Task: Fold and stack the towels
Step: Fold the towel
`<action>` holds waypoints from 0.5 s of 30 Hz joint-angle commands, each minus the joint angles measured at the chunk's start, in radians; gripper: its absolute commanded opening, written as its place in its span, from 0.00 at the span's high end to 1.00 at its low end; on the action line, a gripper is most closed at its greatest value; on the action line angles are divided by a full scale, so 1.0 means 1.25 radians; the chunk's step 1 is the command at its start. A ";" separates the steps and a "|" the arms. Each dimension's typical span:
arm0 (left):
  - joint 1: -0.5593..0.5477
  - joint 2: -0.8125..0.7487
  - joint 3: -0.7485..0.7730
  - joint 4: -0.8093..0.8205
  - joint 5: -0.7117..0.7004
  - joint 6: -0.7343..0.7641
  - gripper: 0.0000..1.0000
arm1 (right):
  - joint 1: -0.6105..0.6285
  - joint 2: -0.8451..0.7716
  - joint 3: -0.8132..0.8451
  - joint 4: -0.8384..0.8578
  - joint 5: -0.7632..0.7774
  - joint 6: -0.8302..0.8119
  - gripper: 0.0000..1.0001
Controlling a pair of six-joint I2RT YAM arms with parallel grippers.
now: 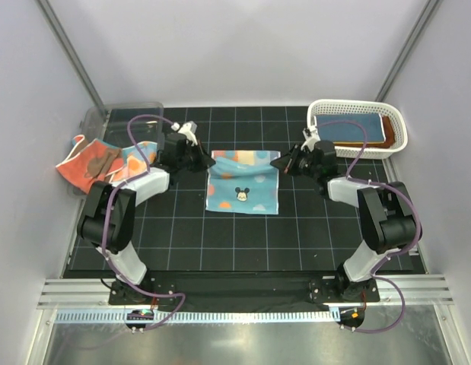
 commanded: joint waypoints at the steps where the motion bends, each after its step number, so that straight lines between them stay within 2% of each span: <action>1: -0.011 -0.053 -0.033 0.034 -0.012 -0.006 1.00 | 0.017 -0.044 -0.032 0.026 -0.002 -0.013 0.99; 15: -0.066 -0.167 -0.162 0.026 -0.060 -0.024 1.00 | 0.033 -0.155 -0.119 -0.050 0.024 -0.040 0.98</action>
